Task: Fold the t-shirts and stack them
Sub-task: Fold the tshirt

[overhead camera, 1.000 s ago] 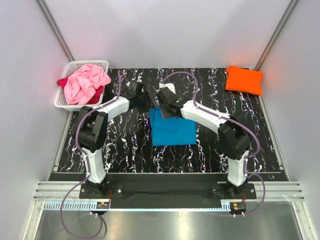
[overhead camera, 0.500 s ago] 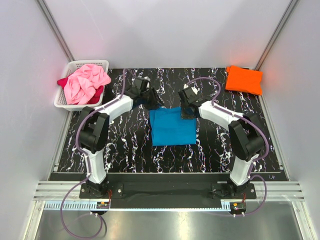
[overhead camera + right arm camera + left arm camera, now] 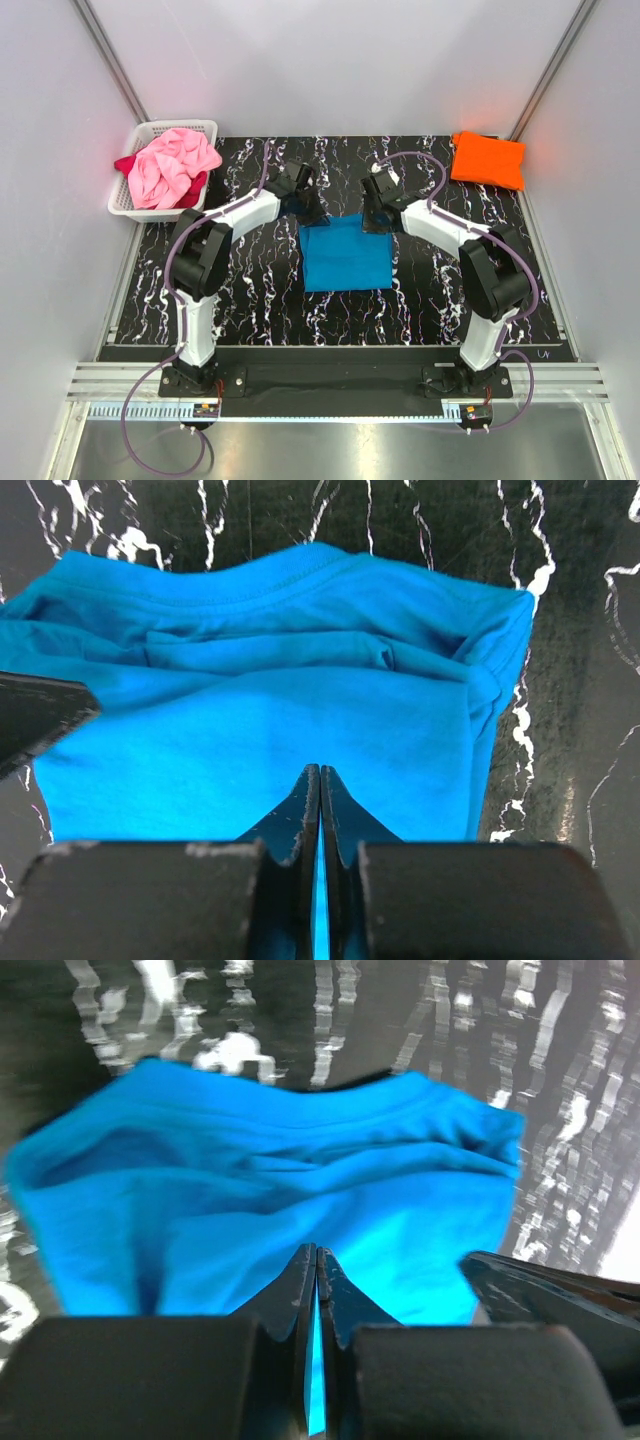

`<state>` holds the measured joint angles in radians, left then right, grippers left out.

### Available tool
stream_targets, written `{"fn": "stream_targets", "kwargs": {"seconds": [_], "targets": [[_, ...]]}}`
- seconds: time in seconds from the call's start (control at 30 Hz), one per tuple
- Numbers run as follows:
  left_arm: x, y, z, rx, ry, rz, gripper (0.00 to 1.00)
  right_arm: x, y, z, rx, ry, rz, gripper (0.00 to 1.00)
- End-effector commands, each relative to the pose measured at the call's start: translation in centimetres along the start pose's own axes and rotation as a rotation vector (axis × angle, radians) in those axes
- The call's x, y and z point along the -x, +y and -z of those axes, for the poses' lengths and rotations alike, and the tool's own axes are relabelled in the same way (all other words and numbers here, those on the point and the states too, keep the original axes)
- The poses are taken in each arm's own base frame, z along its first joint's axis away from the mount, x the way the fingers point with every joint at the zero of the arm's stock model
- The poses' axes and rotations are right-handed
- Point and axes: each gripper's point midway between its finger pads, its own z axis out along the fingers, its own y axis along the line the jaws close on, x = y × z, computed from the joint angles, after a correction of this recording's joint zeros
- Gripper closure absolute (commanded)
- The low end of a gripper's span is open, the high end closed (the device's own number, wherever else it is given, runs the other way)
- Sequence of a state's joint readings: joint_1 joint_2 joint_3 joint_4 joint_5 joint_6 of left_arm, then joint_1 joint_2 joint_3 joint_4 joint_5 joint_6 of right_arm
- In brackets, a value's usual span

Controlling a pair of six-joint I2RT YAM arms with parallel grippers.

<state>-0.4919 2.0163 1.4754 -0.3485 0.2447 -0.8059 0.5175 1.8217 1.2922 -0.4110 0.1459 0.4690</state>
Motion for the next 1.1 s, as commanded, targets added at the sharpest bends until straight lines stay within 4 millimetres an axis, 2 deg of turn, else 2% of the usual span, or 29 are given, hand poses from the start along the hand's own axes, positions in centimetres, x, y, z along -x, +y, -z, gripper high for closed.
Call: {"fn": "stream_targets", "kwargs": {"seconds": [0.0,0.17,0.37,0.6,0.83,0.87,1.07], "targets": [[1.5,0.9,0.7,0.085,-0.061,0.017,0.97,0.2,0.4,-0.2,0.038,-0.012,-0.034,0.96],[1.9,2.9,0.7,0.178,-0.095,0.023,0.99,-1.1,0.0,-1.5,0.053,0.029,-0.052,0.97],[2.0,4.6,-0.4,0.252,-0.098,0.029,1.00,-1.7,-1.1,-2.4,0.050,0.053,-0.080,0.98],[2.4,6.8,-1.5,0.365,-0.105,0.038,1.00,-1.7,-3.8,-2.8,-0.003,0.059,-0.139,0.98],[2.5,8.9,-1.6,0.468,-0.116,0.052,1.00,-3.4,-6.2,-3.5,-0.034,0.118,-0.211,0.99],[2.3,9.7,-1.6,0.500,-0.107,0.055,1.00,-3.8,-6.8,-3.9,-0.050,0.131,-0.224,0.99],[2.2,10.6,-1.3,0.537,-0.107,0.053,1.00,-3.3,-8.6,-3.3,-0.118,0.103,-0.235,1.00]]}}
